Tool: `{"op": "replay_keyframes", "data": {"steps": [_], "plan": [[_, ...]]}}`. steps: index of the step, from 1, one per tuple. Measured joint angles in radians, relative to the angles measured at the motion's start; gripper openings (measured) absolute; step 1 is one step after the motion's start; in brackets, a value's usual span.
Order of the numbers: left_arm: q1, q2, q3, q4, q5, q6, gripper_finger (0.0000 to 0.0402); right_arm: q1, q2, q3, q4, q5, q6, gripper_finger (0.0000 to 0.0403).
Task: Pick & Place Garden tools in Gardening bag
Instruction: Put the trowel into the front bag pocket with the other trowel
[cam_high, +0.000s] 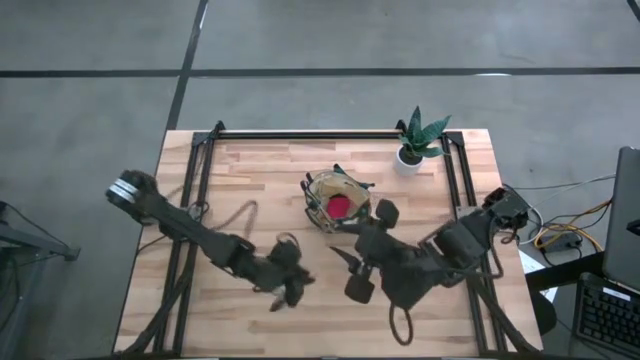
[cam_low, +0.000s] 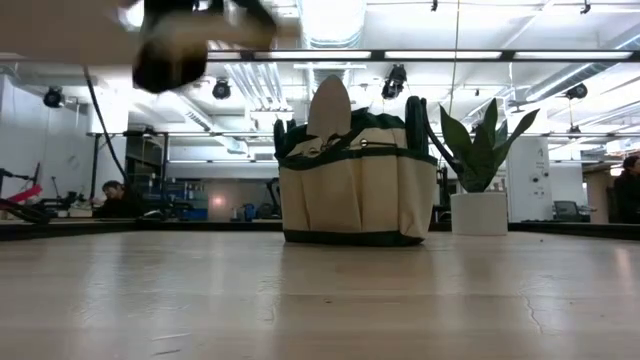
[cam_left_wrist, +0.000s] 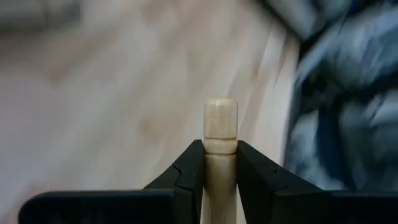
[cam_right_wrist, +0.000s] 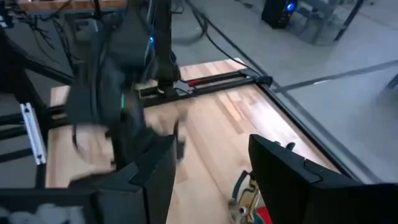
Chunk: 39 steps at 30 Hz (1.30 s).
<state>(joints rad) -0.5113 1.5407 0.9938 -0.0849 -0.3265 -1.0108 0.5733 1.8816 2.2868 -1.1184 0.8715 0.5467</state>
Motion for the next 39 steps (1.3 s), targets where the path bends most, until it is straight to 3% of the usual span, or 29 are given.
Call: {"op": "replay_keyframes", "data": {"steps": [7,13,17,20,26,33,39], "plan": [[-0.014,-0.271,0.000,0.101,-0.367,-0.082,0.0071,0.049,0.001,-0.002,0.001,0.094,-0.003,0.0194],[-0.013,-0.424,0.000,0.383,-0.581,0.143,0.0071,0.079,0.002,-0.002,0.010,0.209,-0.025,0.0194],[-0.009,-0.439,0.000,0.642,-0.603,0.369,0.0071,0.071,0.005,-0.014,0.094,0.212,-0.058,0.0194],[-0.004,-0.425,0.000,0.824,-0.606,0.428,0.0071,0.066,0.021,-0.018,0.206,0.268,-0.167,0.0194],[0.006,-0.398,0.001,1.119,-0.547,0.523,0.0071,0.067,0.084,-0.018,0.605,0.312,-0.779,0.0194],[0.024,-0.394,0.038,1.181,-0.538,0.591,0.0074,0.052,0.134,-0.019,1.096,0.280,-1.169,0.0194],[0.030,-0.371,0.120,1.182,-0.462,0.631,0.0074,0.008,0.147,-0.020,1.113,0.164,-1.179,0.0194]]}}
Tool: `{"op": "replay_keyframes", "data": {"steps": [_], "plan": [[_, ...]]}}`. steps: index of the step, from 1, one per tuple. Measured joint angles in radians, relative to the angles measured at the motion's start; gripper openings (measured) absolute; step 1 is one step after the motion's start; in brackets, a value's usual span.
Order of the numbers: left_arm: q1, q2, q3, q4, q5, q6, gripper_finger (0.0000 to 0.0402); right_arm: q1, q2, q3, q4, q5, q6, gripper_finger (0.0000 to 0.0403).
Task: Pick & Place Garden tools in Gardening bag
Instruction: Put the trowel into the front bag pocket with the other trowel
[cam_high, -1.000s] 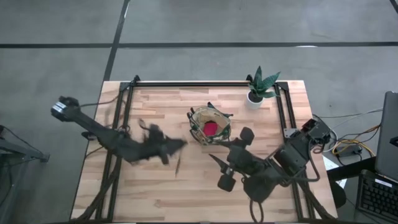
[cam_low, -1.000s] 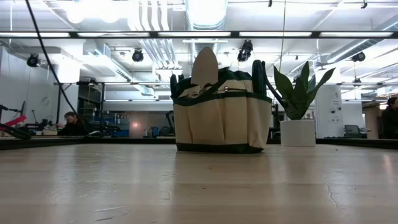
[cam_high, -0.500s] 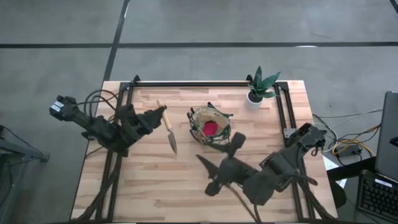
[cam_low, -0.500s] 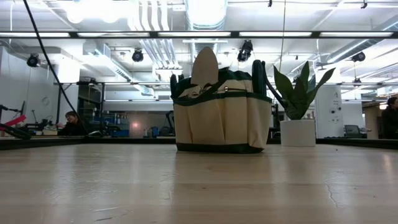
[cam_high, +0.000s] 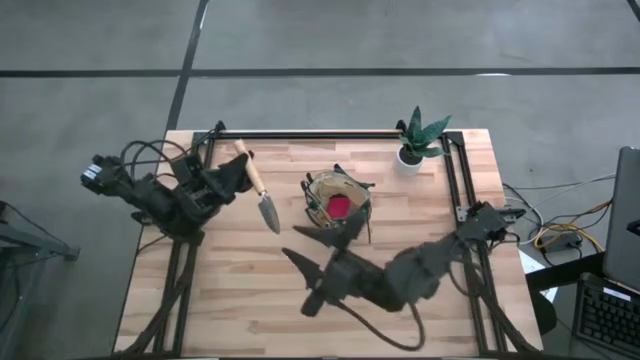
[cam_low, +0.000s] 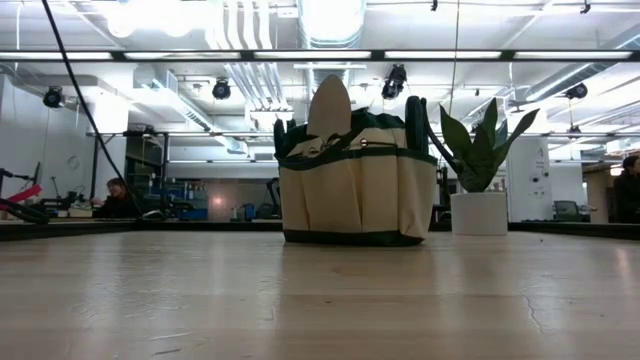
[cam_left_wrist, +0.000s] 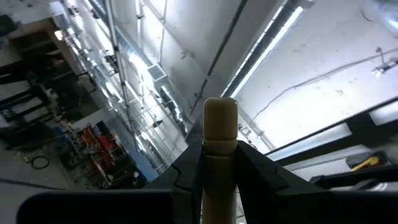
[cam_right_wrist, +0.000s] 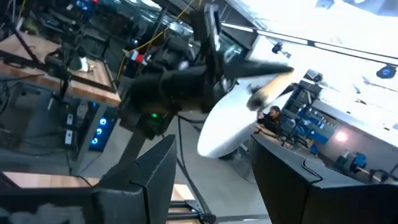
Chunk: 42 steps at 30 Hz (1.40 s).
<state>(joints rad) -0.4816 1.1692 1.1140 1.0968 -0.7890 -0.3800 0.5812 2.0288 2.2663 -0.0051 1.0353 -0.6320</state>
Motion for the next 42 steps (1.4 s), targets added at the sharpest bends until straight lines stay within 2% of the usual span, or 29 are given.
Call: {"op": "replay_keyframes", "data": {"steps": [8,21,35,42], "plan": [[0.001,0.031,0.103,-0.018,0.053,0.087,0.0074,-0.056,-0.004,-0.006,0.016,-0.078,-0.031,0.0194],[0.001,0.050,0.110,-0.033,0.039,0.063,0.0075,-0.100,0.005,-0.015,0.111,-0.160,-0.094,0.0181],[0.002,0.059,0.110,-0.027,0.031,0.039,0.0076,-0.116,0.005,-0.016,0.123,-0.129,-0.168,0.0107],[0.002,0.059,0.110,-0.026,0.029,0.004,0.0076,-0.115,-0.008,-0.013,0.129,-0.079,-0.206,0.0043]]}}
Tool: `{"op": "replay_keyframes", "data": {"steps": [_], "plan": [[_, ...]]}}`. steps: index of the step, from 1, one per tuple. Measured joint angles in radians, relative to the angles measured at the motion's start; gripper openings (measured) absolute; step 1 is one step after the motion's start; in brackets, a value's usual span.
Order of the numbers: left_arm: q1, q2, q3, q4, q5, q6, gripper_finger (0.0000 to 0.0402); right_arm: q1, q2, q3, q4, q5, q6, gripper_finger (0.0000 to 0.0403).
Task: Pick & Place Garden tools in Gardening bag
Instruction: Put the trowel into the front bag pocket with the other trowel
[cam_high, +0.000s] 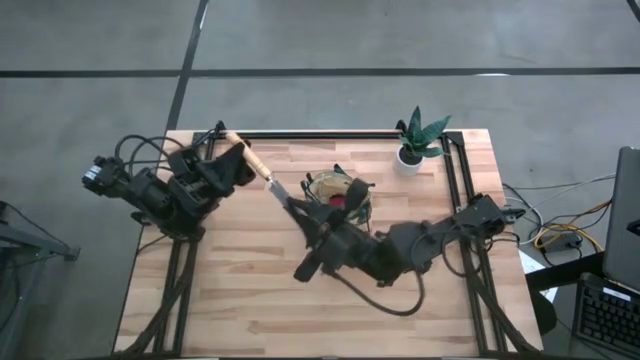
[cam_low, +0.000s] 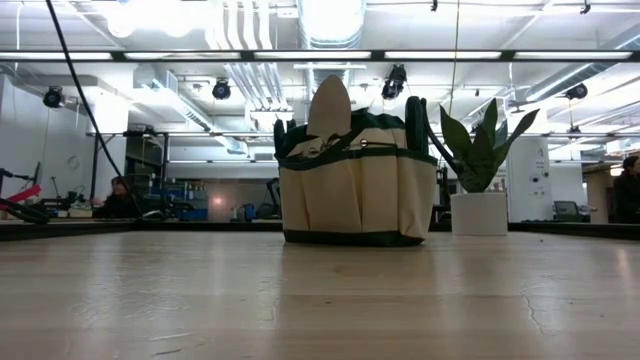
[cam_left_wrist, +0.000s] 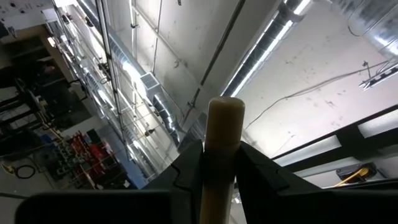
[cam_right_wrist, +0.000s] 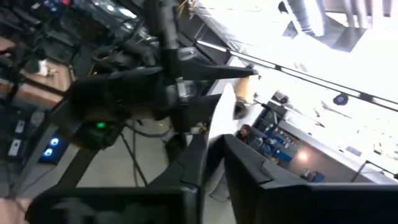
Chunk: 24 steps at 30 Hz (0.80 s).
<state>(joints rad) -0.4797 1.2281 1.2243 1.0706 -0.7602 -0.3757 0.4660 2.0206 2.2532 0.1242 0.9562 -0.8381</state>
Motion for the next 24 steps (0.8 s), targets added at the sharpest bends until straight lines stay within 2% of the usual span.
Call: {"op": "replay_keyframes", "data": {"steps": [3,9,16,20,24], "plan": [[0.000,-0.001,0.000,0.000,0.006,0.000,0.0078,-0.001,-0.018,0.002,0.001,0.006,0.007,0.0016],[-0.002,-0.002,0.000,-0.023,0.026,0.018,0.0102,-0.005,-0.043,0.000,-0.012,0.009,0.034,0.0008],[-0.002,-0.032,-0.004,-0.267,0.054,-0.013,0.0146,-0.006,-0.070,-0.005,-0.034,0.048,0.061,0.0006],[-0.002,-0.063,-0.002,-0.353,0.052,-0.005,0.0171,-0.005,-0.100,-0.002,-0.148,0.100,0.136,0.0006],[-0.003,-0.109,-0.004,-0.403,0.095,0.102,0.0184,-0.005,-0.123,-0.003,-0.389,0.097,0.354,0.0007]]}}
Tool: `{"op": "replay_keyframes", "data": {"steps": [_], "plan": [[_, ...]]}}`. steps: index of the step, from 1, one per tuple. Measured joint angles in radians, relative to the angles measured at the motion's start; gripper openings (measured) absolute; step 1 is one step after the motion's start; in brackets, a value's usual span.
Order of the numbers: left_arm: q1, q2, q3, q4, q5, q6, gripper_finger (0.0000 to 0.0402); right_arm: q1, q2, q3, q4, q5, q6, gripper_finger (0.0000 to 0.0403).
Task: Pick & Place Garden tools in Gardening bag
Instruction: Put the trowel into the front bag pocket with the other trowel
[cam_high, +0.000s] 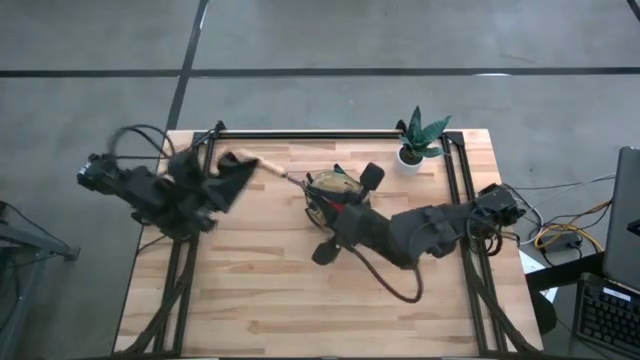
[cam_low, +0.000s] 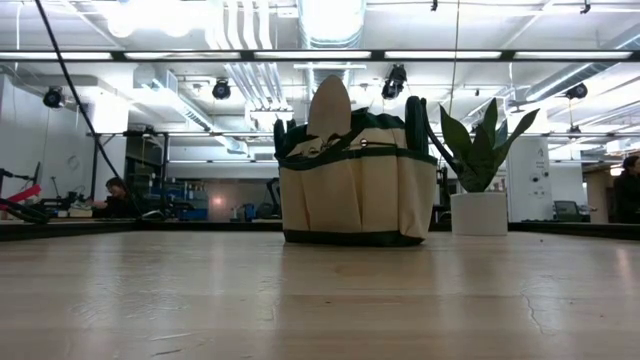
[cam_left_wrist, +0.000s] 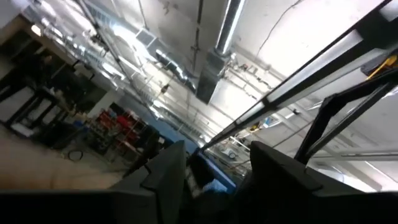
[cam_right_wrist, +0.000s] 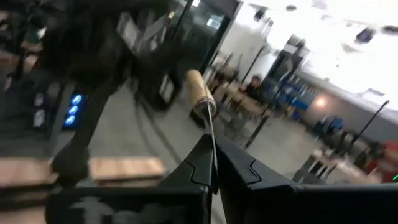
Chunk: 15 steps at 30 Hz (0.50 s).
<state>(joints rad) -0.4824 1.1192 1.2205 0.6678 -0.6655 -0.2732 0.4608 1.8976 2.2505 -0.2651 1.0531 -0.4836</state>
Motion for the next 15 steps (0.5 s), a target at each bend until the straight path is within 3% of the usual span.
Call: {"op": "replay_keyframes", "data": {"steps": [8,15], "plan": [[0.000,-0.121,0.003,-0.201,-0.002,0.125,0.0186,-0.001,-0.032,0.001,-0.452,-0.010,0.406,0.0008],[0.000,-0.172,0.002,-0.308,-0.017,0.131,0.0186,-0.016,-0.038,0.000,-0.774,-0.182,0.728,0.0008]]}}
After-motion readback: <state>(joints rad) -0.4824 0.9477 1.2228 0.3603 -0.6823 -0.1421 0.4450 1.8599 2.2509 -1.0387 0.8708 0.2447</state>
